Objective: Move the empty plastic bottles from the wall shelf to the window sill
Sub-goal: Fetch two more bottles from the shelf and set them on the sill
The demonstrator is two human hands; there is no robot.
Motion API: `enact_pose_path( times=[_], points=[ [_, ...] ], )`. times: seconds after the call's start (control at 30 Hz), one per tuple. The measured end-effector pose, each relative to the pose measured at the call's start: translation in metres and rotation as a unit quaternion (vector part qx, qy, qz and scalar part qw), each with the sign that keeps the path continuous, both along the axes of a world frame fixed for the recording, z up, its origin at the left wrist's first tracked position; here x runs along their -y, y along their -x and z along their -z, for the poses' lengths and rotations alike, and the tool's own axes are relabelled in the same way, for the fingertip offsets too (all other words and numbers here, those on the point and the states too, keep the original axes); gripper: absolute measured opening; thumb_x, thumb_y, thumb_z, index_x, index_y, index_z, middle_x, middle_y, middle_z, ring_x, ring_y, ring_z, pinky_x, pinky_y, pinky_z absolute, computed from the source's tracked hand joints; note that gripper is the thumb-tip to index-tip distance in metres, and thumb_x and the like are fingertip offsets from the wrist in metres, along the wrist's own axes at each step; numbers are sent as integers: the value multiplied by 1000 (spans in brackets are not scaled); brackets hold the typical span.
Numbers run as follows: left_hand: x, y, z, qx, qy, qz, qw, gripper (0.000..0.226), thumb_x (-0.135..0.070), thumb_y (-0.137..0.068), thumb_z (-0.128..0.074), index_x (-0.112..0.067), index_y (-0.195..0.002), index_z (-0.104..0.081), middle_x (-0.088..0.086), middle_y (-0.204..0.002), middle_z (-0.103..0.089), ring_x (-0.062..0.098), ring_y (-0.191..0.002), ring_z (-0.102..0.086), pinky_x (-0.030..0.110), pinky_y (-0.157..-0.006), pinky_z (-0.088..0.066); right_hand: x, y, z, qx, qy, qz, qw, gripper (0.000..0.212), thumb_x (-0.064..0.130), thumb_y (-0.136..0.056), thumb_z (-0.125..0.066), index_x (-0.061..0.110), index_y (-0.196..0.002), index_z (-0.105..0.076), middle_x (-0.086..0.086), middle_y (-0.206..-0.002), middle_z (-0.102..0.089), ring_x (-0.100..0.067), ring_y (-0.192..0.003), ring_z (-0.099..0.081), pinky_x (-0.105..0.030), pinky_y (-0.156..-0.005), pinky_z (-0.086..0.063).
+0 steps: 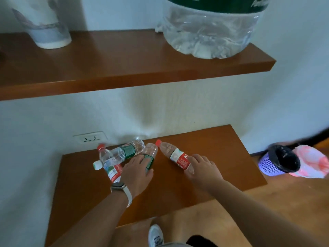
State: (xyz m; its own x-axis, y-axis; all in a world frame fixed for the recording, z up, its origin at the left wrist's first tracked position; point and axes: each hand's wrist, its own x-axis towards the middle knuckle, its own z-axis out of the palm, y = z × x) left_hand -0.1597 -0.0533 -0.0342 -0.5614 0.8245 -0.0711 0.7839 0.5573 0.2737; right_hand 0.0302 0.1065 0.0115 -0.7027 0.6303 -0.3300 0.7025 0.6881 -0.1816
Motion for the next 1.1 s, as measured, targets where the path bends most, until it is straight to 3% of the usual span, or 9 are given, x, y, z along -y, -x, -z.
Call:
enact_pose_path(
  times=[0.13,0.4,0.53,0.63,0.73,0.9,1.1],
  points=[
    [-7,15,21,81,-20,-61,995,47,-44,-95,-54,-20,-136,-53,2,-133,-58,18,-114,-57,31,-88,-54,-13,12,13,-11,53,52,997,66,57,-93,-50,31,-149,-28,3,-154,-37,-21,-140,-36,-44,-111,-36],
    [-27,23,39,147,-5,-132,980,53,-45,-92,-59,-21,-137,-46,2,-128,-56,18,-108,-56,37,-87,-55,-52,43,39,-16,135,115,984,77,56,-86,-63,30,-149,-27,1,-153,-37,-25,-136,-41,-50,-103,-47],
    [-31,19,46,145,27,-133,980,58,-47,-92,-59,-20,-140,-41,1,-129,-53,19,-109,-57,36,-87,-56,-70,61,58,15,186,103,977,75,57,-84,-62,29,-146,-31,-2,-144,-44,-26,-123,-52,-48,-92,-54],
    [-38,22,48,134,40,-152,978,49,-47,-91,-60,-23,-131,-45,-1,-119,-57,15,-97,-60,34,-80,-58,-77,73,71,22,219,93,971,70,47,-84,-66,25,-144,-36,-3,-131,-55,-21,-104,-62,-41,-82,-60],
    [-45,20,47,141,66,-184,971,44,-47,-87,-62,-26,-122,-47,-3,-106,-59,14,-83,-62,34,-70,-59,-82,81,80,52,223,60,972,64,42,-83,-69,18,-137,-44,-2,-120,-60,-19,-98,-61,-36,-83,-57],
    [-50,15,50,185,75,-236,951,43,-49,-79,-71,-28,-109,-49,-4,-94,-64,14,-76,-65,35,-67,-60,-88,84,89,44,252,57,965,49,40,-76,-69,17,-117,-53,6,-97,-61,-14,-86,-60,-28,-72,-50],
    [-51,7,42,210,15,-271,939,41,-45,-81,-74,-26,-110,-52,-6,-94,-65,13,-79,-65,33,-69,-60,-95,71,90,8,306,56,950,45,38,-73,-73,19,-109,-54,3,-96,-66,-15,-86,-65,-37,-81,-59]
  ],
)
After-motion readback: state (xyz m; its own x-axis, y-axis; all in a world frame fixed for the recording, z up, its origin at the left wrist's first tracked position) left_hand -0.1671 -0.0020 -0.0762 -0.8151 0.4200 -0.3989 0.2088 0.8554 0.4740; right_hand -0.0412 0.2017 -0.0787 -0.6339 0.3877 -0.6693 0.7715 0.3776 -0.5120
